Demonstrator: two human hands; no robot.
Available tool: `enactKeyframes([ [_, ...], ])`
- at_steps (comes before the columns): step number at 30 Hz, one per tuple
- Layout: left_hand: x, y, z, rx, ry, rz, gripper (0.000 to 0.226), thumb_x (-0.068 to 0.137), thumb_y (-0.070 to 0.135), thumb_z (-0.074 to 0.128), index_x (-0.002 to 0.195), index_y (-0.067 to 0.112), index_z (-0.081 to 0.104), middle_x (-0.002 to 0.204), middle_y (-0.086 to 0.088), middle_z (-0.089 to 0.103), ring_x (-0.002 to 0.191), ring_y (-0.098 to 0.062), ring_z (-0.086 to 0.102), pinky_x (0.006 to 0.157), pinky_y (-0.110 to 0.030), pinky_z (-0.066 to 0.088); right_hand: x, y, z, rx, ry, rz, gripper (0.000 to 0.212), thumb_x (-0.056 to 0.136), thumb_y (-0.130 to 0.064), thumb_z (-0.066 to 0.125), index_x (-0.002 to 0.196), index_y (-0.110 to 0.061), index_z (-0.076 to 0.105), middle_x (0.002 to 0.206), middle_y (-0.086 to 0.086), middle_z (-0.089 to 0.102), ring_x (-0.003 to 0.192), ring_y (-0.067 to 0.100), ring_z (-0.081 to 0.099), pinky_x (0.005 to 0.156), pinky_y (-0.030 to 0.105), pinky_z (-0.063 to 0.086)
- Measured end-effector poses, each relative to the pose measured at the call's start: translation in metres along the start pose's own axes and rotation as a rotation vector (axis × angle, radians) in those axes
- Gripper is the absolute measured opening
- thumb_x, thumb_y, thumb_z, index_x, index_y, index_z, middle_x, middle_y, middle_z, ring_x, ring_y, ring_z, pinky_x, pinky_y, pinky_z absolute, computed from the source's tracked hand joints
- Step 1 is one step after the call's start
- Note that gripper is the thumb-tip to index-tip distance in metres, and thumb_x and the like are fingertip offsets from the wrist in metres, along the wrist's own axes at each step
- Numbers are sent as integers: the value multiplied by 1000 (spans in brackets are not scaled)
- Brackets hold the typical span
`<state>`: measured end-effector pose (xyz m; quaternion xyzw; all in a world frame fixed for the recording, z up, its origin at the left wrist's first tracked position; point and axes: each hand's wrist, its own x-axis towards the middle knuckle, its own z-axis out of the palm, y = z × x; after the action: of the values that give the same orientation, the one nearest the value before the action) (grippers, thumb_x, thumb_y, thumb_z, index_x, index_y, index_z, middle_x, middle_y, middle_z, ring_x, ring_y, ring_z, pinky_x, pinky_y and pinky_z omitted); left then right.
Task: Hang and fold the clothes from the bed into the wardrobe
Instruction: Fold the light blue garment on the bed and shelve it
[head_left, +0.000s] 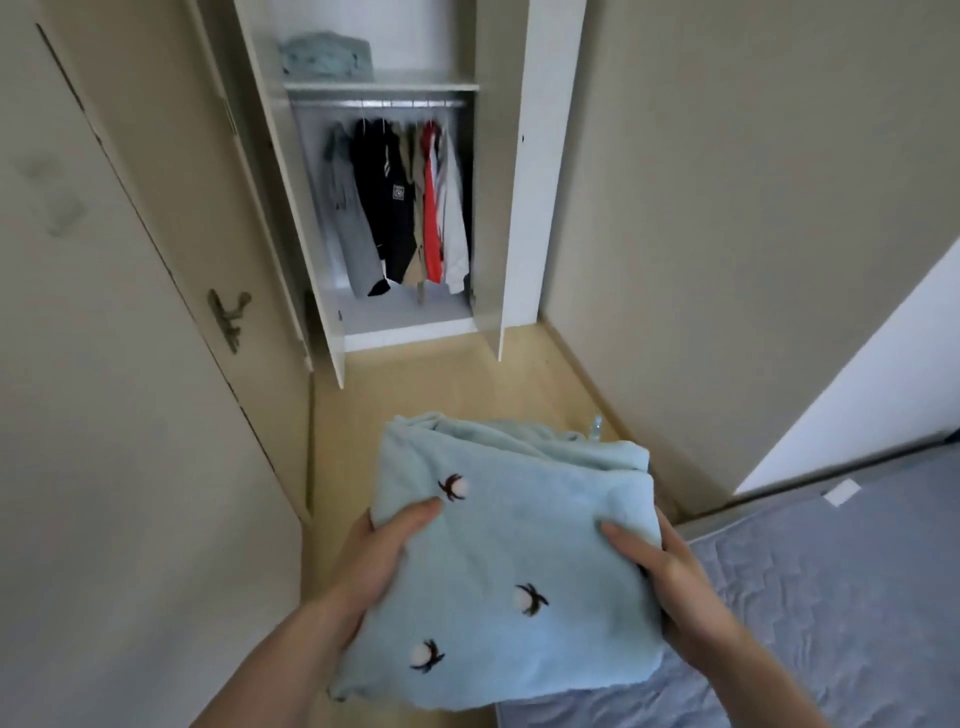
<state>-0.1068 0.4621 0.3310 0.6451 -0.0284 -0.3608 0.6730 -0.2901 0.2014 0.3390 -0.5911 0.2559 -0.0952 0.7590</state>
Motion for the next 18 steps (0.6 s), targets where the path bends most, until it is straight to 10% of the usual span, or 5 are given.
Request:
enactKeyframes([
  [18, 211, 211, -50, -40, 206, 190, 67, 61, 49, 90, 120, 24, 72, 104, -1, 80, 91, -25, 78, 66, -33, 63, 296, -143, 83, -64, -123, -82, 68, 66, -52, 92, 126, -36, 67, 121, 0, 76, 109, 26, 74, 97, 52, 57],
])
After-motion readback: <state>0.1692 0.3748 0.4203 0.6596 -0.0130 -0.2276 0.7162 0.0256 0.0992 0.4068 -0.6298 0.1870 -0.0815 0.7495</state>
